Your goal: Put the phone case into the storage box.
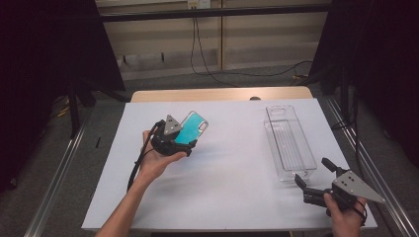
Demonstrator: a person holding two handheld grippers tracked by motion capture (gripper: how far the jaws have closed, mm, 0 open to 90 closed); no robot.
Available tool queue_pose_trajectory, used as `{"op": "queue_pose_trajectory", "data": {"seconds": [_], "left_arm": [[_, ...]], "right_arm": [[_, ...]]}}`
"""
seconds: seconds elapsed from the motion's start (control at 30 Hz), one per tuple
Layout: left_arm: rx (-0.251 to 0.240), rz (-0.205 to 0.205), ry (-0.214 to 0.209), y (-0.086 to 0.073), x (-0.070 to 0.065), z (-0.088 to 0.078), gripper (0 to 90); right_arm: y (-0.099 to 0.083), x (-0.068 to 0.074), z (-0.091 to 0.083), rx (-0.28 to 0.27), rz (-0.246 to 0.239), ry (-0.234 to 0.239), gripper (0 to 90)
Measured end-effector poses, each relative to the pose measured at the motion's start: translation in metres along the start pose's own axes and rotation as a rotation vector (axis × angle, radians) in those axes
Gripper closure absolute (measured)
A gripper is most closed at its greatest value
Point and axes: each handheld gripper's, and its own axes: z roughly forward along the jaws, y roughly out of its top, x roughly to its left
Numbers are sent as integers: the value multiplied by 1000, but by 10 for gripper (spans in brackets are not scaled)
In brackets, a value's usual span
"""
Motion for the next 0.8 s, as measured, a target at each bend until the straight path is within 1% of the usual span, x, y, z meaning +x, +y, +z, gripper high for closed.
{"op": "queue_pose_trajectory", "data": {"seconds": [0.1,0.13,0.23,0.33,0.4,0.53,0.67,0.77,0.8], "left_arm": [[-11,-8,-6,-1,-6,0,172],[-6,0,-6,-1,-8,1,172],[2,6,-24,-2,-14,1,172],[14,17,-22,-3,-19,0,172],[15,25,-12,-4,-22,-2,172],[13,24,-16,-6,-30,-7,172],[15,10,-11,-10,-33,-8,172],[20,-10,2,-12,-35,-11,172],[11,-30,-4,-13,-35,-14,172]], "right_arm": [[0,0,0,-5,9,-2,0],[0,0,-1,-6,12,-3,0],[0,-1,0,-9,17,-5,0],[0,-1,3,-9,24,3,0],[1,-1,3,-13,17,12,0],[4,2,4,-7,14,30,0],[7,6,5,12,10,54,0],[12,10,5,23,9,66,0],[13,11,6,26,5,68,0]]}}
